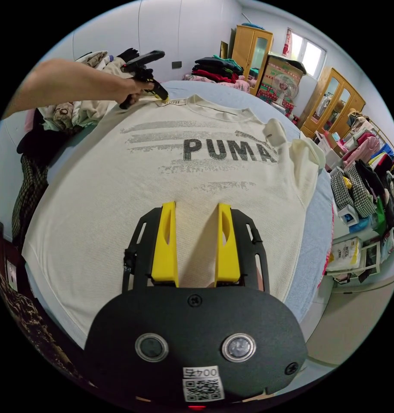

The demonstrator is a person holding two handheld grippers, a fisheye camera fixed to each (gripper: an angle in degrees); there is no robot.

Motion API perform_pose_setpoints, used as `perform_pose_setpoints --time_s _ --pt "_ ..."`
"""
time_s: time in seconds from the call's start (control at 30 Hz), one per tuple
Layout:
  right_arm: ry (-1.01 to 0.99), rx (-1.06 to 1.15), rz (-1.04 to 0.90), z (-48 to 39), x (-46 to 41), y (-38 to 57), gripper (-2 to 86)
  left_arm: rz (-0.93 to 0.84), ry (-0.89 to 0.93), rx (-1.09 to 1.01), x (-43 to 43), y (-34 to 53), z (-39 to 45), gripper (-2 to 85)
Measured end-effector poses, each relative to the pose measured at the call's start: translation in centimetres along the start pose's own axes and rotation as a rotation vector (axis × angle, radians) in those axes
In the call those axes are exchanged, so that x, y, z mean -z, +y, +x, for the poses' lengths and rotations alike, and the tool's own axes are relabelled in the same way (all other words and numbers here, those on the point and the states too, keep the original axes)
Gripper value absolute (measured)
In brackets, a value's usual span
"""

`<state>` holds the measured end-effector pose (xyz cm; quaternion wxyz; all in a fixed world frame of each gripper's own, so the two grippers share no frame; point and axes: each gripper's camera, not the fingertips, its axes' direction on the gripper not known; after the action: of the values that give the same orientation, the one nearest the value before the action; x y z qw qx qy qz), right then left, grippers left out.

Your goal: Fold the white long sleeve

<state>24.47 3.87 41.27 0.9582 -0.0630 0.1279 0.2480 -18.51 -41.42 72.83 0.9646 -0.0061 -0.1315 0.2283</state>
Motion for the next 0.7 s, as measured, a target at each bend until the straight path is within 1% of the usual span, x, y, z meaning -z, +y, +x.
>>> perform_pose_setpoints --time_s 0.07,0.13,0.17,0.23,0.3,0.33,0.37,0.4,0.43,0.47,0.53,0.6,0.7 --pt "-0.001 -0.001 0.0 0.1 0.0 -0.1 13.8 0.109 0.009 0.073 1.6 0.9 -0.8 1.9" --pt "-0.001 0.0 0.0 0.3 0.1 -0.2 13.8 0.244 -0.014 0.04 3.2 2.0 0.2 1.2" --pt "-0.001 -0.001 0.0 0.3 0.1 -0.3 13.8 0.263 -0.013 0.012 3.3 2.2 0.7 1.0" --pt "-0.001 -0.001 0.0 0.5 0.2 -0.4 13.8 0.23 0.019 -0.146 2.2 1.8 3.6 0.9" --pt "-0.002 -0.001 0.0 0.7 0.3 -0.5 13.8 0.222 0.03 -0.174 1.2 1.5 4.9 1.0" --pt "-0.003 -0.002 -0.001 0.8 0.3 -0.6 13.8 0.186 0.035 -0.167 0.1 0.9 5.2 1.1" --pt "-0.003 -0.002 -0.001 0.9 0.3 -0.6 13.8 0.148 0.036 -0.164 -0.7 0.5 5.3 1.2" --pt "-0.004 -0.002 -0.001 1.0 0.4 -0.7 13.8 0.049 0.05 -0.171 -2.5 -0.2 5.4 1.3" --pt "-0.005 -0.003 -0.001 1.2 0.4 -0.8 13.8 0.114 0.046 -0.114 -2.4 -0.5 4.6 1.6" --pt "-0.005 -0.003 -0.001 1.3 0.5 -0.8 13.8 0.076 0.05 -0.097 -2.8 -0.9 4.3 1.7" --pt "-0.002 -0.002 -0.001 1.5 0.6 -1.0 13.8 0.061 0.1 -0.066 -2.4 -1.4 3.3 2.2" --pt "-0.003 -0.002 -0.001 1.8 0.6 -1.1 13.8 0.113 0.123 -0.075 -0.6 -0.6 3.1 2.4" --pt "-0.003 -0.002 -0.001 2.2 0.8 -1.3 13.9 0.142 0.114 -0.046 2.1 2.6 2.5 2.5"
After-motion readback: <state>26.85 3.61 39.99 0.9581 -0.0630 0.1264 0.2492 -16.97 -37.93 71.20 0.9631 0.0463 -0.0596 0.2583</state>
